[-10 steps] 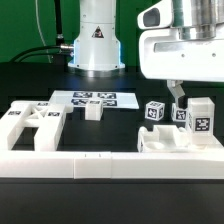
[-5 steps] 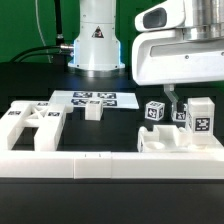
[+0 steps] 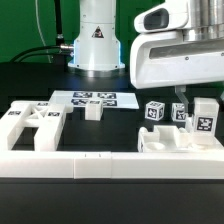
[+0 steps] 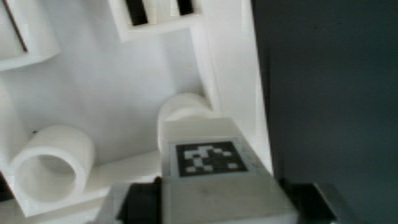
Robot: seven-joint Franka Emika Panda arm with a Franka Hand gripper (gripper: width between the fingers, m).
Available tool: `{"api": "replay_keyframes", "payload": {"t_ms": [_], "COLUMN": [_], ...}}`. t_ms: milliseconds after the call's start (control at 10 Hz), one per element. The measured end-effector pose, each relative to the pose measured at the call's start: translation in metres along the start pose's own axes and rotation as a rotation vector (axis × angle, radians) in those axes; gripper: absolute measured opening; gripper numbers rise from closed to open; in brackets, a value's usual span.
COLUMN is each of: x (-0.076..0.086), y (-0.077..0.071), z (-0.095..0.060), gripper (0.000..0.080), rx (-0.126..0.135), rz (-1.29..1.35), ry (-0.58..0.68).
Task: Assemble chair
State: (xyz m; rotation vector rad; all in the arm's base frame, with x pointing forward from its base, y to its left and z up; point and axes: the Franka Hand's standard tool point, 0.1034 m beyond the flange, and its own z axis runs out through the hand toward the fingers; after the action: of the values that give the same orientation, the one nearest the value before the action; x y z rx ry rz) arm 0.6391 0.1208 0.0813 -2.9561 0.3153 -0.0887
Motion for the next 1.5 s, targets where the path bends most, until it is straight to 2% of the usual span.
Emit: {"api": "replay_keyframes", "payload": {"t_ms": [300, 700, 1100, 1300, 1500], "x": [-0.0003, -0.0014, -0.003, -0.0046, -0.0018], "y": [0.0003, -0.0003, -0.0036, -0.0046, -0.0045], "z": [0.0007, 0.0031, 0.0038, 0.0045, 0.006], "gripper": [0.0301, 0.0294, 0.0293, 0.0293, 0.0293], "rx": [0.0, 0.01, 0.02, 0.059, 0.126], "rz": [0.091, 0.498, 0.772, 1.095, 1.379], "ry": [0.001, -0.006, -0.015, -0.029, -0.03]}}
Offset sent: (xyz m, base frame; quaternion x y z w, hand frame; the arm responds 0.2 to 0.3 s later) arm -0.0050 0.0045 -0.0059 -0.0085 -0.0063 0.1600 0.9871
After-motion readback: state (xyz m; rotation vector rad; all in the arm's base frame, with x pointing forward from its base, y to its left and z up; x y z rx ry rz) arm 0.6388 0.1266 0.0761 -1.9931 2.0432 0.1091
